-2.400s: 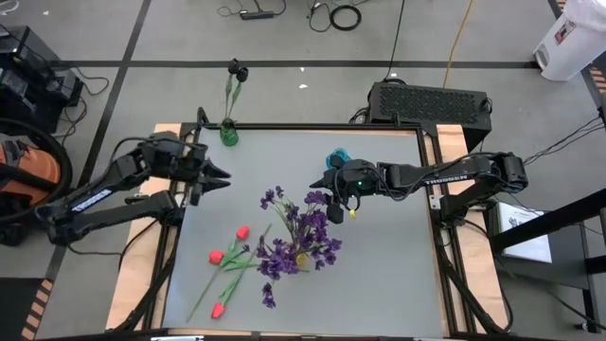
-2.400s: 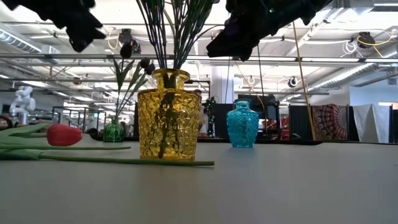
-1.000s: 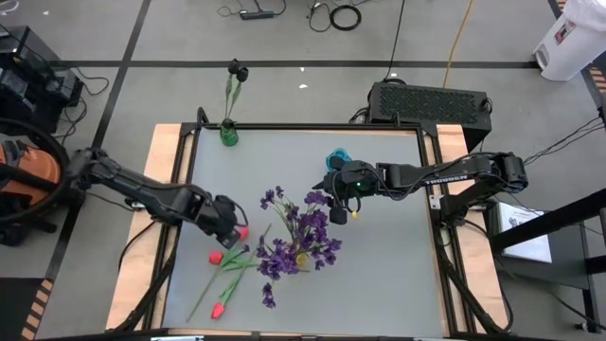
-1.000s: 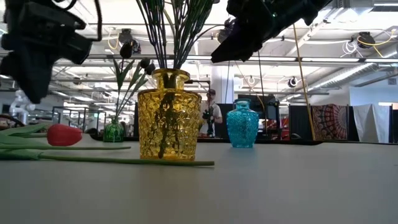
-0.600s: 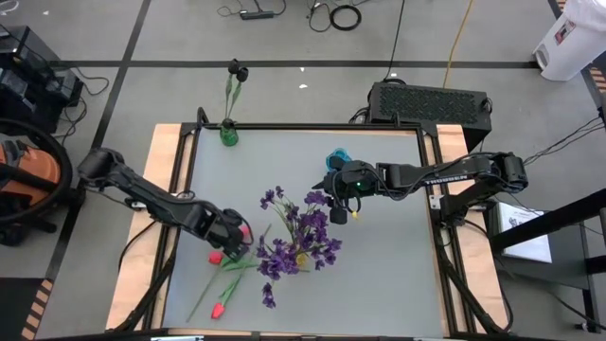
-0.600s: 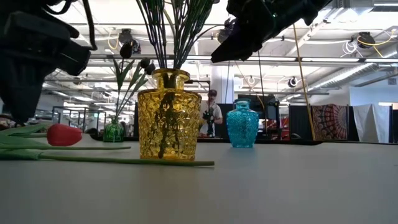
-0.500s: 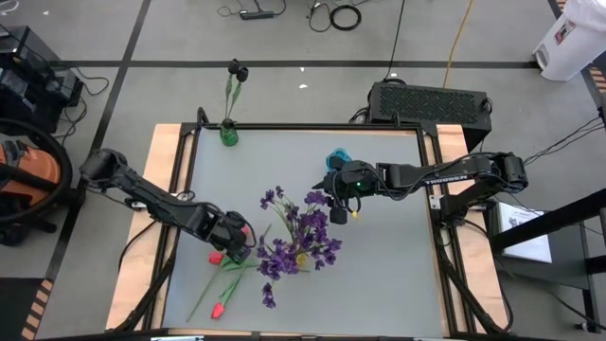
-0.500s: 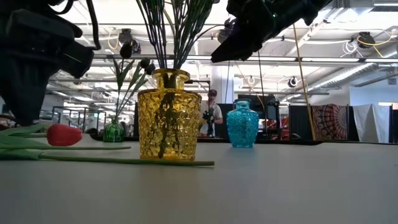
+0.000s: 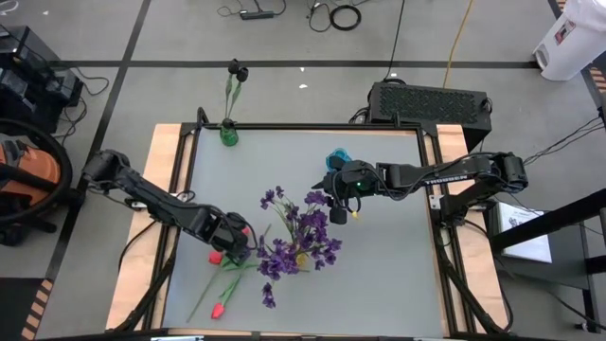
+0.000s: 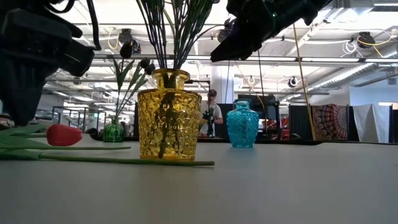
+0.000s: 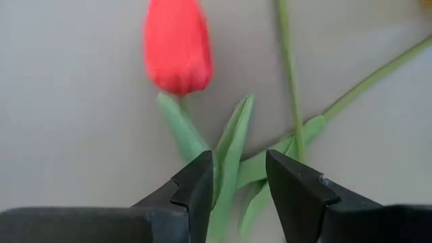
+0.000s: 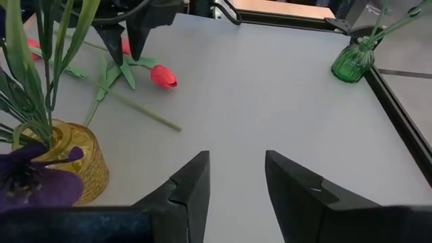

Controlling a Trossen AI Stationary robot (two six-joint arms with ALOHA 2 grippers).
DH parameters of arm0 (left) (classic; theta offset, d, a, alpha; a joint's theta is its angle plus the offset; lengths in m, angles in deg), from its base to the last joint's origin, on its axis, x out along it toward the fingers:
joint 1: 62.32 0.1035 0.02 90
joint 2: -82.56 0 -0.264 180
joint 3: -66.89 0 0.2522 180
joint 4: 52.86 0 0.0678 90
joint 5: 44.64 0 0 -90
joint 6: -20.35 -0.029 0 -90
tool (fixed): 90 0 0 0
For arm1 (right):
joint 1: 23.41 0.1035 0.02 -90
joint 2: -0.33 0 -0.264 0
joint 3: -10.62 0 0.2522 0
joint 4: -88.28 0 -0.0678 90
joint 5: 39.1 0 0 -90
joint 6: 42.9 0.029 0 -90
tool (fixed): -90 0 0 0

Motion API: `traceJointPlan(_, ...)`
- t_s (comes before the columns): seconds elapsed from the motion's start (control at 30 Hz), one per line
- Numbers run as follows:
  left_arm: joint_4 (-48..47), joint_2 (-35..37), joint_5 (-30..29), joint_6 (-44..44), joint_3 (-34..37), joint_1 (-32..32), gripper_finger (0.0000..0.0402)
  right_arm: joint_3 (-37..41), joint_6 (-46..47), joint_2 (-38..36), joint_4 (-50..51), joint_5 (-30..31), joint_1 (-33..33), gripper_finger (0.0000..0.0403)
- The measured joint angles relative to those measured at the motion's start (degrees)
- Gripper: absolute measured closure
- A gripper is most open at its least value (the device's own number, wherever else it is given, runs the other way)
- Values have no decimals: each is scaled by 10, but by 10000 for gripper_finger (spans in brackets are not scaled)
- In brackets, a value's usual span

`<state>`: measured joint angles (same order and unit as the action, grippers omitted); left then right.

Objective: Sort flowers into vase by color
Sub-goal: Put the top pink flower into the blue vase

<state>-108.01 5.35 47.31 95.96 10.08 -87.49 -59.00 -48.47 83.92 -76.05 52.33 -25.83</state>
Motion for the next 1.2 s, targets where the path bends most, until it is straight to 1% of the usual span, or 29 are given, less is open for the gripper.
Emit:
traceJointPlan(0.17,-56,0,2,1,-25,0,259,0,1,0,-1,0,0,268)
traceJointPlan(0.23,-72,0,-7,5,-27,0,259,0,1,0,-1,0,0,268)
traceJointPlan(0.4,-72,-1,-48,21,-26,0,258,0,1,0,0,0,0,268)
traceJointPlan(0.67,-71,-5,-85,21,-26,0,258,0,2,0,0,0,0,268)
traceJointPlan(0.87,-71,-5,-87,22,-26,-9,258,0,4,0,1,0,0,268)
traceJointPlan(1.0,-73,-10,-86,46,-25,-22,258,0,4,0,2,0,0,268)
traceJointPlan(1.2,-72,-41,-84,51,-25,-39,259,0,4,0,2,0,0,268)
